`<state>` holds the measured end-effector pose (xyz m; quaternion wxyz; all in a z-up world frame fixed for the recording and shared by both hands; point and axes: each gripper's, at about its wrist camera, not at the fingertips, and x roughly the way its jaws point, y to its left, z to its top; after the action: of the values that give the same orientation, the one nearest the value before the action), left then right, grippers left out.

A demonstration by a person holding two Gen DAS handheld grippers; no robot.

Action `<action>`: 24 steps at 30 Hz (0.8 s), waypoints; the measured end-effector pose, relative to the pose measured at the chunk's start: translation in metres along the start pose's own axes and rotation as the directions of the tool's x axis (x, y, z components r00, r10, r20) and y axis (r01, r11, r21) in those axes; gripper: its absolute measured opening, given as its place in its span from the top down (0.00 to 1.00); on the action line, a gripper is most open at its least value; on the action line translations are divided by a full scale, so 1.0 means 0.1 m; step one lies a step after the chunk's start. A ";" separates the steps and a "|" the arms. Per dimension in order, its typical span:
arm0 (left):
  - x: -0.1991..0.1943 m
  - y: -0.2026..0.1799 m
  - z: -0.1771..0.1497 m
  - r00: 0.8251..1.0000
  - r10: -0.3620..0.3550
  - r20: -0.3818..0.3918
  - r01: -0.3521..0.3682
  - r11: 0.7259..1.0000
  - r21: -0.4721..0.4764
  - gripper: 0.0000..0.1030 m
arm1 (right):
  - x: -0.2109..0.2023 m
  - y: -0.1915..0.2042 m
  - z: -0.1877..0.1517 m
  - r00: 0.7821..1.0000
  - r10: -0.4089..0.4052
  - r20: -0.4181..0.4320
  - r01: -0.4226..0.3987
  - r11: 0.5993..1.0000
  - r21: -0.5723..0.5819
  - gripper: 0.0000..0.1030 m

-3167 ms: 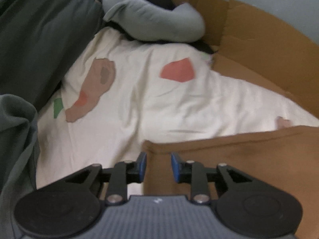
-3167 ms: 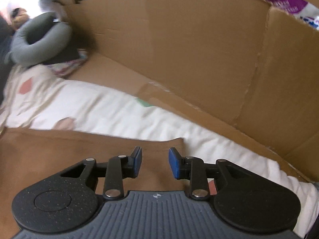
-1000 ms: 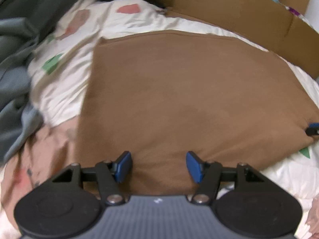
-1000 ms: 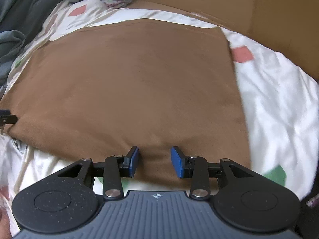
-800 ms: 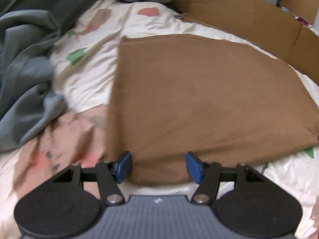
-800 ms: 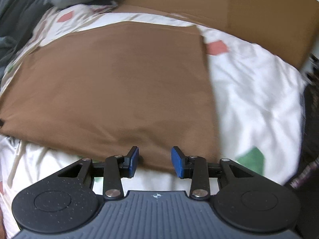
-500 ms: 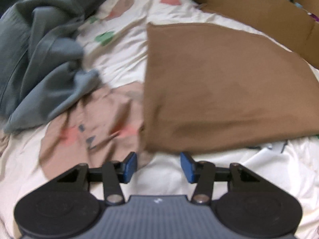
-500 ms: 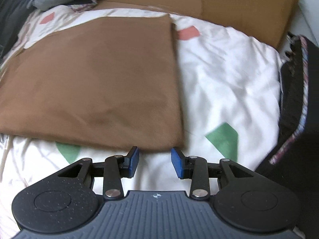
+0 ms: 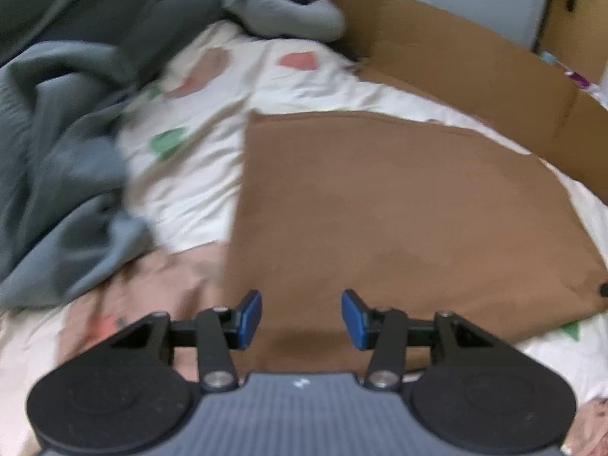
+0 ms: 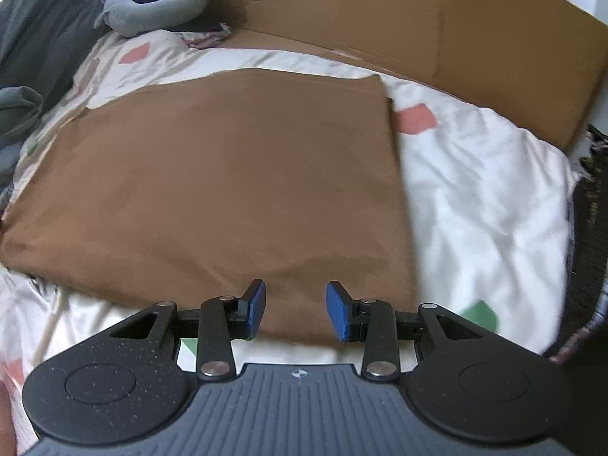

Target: Fold clothes

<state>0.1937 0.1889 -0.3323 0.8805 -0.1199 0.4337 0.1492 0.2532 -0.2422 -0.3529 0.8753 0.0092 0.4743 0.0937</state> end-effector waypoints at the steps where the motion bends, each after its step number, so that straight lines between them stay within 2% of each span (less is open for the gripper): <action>1: 0.03 -0.08 0.02 1.000 -0.018 0.000 0.018 1.000 0.005 0.53 | 0.02 0.05 0.02 1.000 0.011 0.000 -0.011 1.000 0.002 0.59; 6: 0.12 -0.57 0.04 0.994 -0.113 0.002 0.112 0.992 0.066 0.53 | 0.11 0.40 0.11 0.997 0.079 0.001 -0.079 0.996 -0.035 0.59; 12: 0.27 -1.00 -0.01 0.980 -0.195 -0.025 0.197 0.976 0.093 0.64 | 0.18 0.76 0.17 0.992 0.130 0.001 -0.129 0.988 -0.088 0.59; 16: 0.29 -1.18 -0.07 0.974 -0.223 -0.036 0.226 0.965 0.134 0.70 | 0.21 0.86 0.19 0.990 0.139 -0.001 -0.138 0.986 -0.098 0.62; 17: 0.30 -1.22 -0.07 0.973 -0.226 -0.036 0.229 0.963 0.142 0.70 | 0.22 0.88 0.20 0.991 0.137 -0.001 -0.136 0.986 -0.096 0.69; 18: 0.31 -1.26 -0.08 0.973 -0.229 -0.035 0.231 0.961 0.150 0.70 | 0.23 0.89 0.21 0.991 0.135 0.003 -0.134 0.986 -0.094 0.70; 21: 0.33 -1.36 -0.09 0.971 -0.237 -0.034 0.239 0.956 0.172 0.70 | 0.25 0.94 0.24 0.990 0.142 0.020 -0.140 0.985 -0.099 0.70; 24: 0.35 -1.44 -0.14 0.968 -0.247 -0.045 0.251 0.949 0.191 0.70 | 0.31 0.99 0.18 0.988 0.153 -0.003 -0.152 0.980 -0.125 0.70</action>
<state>0.2566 0.0565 -0.3569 0.8953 -0.0881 0.4366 -0.0074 0.2692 -0.1383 -0.3587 0.8660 -0.0089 0.4625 0.1900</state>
